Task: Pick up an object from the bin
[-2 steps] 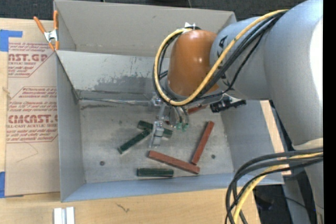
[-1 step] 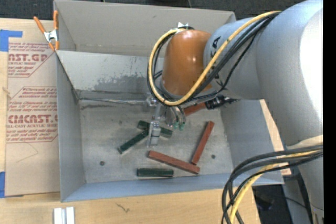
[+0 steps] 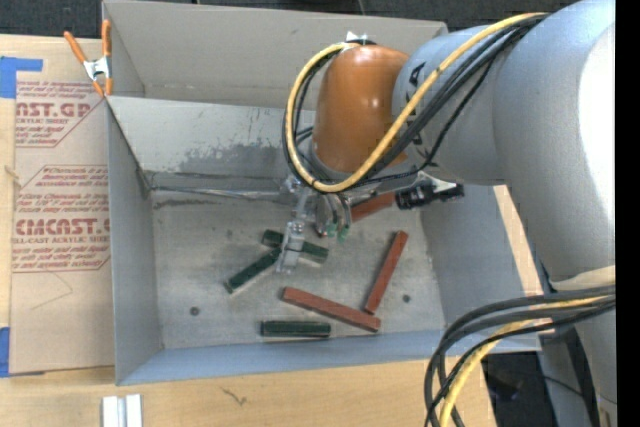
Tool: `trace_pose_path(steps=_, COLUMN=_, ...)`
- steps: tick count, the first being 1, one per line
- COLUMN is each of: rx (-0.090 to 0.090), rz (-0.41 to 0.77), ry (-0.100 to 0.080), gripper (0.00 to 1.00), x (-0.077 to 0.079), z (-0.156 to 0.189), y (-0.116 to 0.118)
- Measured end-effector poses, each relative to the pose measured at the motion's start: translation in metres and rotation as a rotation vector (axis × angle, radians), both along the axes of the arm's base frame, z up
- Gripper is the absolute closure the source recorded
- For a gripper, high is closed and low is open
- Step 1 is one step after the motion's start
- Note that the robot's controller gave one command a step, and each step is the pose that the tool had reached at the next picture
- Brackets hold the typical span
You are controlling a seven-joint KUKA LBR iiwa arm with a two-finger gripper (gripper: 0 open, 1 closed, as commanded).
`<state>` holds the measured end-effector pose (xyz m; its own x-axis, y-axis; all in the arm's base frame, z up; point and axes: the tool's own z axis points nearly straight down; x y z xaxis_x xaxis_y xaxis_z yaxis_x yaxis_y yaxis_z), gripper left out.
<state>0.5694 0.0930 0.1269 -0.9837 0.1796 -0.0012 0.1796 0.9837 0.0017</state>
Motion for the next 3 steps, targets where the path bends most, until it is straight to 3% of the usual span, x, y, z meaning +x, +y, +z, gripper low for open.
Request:
trace_pose_path(steps=1, rx=-0.002, rz=0.017, ry=-0.003, gripper=0.00, x=0.004, z=-0.050, y=-0.001)
trace_pose_path(steps=2, rx=0.002, rz=-0.036, ry=0.003, gripper=1.00, x=0.005, z=-0.071, y=0.000)
trace_pose_path(steps=3, rx=0.002, rz=-0.043, ry=0.002, gripper=1.00, x=0.004, z=-0.070, y=0.000)
